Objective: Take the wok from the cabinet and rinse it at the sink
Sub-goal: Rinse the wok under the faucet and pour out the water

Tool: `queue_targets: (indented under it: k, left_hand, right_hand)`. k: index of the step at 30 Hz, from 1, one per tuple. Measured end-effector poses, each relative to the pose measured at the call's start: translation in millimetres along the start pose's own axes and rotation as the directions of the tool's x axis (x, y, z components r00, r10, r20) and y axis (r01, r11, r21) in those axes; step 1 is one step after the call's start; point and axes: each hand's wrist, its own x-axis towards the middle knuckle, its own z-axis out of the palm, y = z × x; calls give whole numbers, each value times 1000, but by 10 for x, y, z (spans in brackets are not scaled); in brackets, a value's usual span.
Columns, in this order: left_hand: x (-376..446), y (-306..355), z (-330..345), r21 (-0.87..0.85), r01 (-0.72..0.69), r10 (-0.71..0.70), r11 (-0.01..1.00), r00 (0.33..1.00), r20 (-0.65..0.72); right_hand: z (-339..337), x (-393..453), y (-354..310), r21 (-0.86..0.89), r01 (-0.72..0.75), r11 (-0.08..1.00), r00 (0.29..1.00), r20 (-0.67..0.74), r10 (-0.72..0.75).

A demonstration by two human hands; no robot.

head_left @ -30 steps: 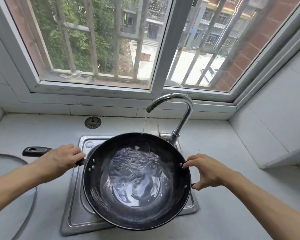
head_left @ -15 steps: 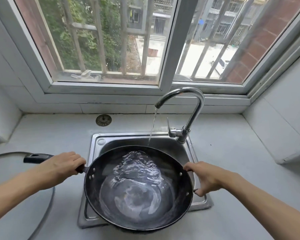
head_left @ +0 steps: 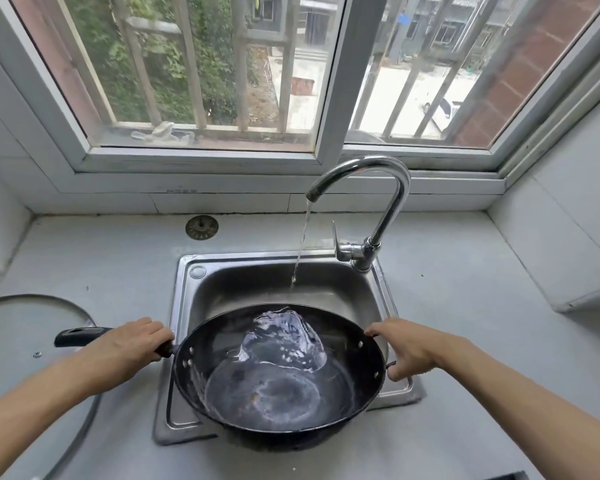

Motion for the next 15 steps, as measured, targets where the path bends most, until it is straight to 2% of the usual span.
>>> queue_targets:
  k: [9, 15]
  left_hand:
    - [-28, 7, 120, -59, 66, -68, 996, 997, -32]
    - [59, 9, 231, 47, 47, -39, 998, 986, -161]
  right_hand:
    - [66, 83, 80, -9, 96, 995, 994, -44, -96]
    - [155, 177, 117, 11, 151, 988, 981, -121, -149]
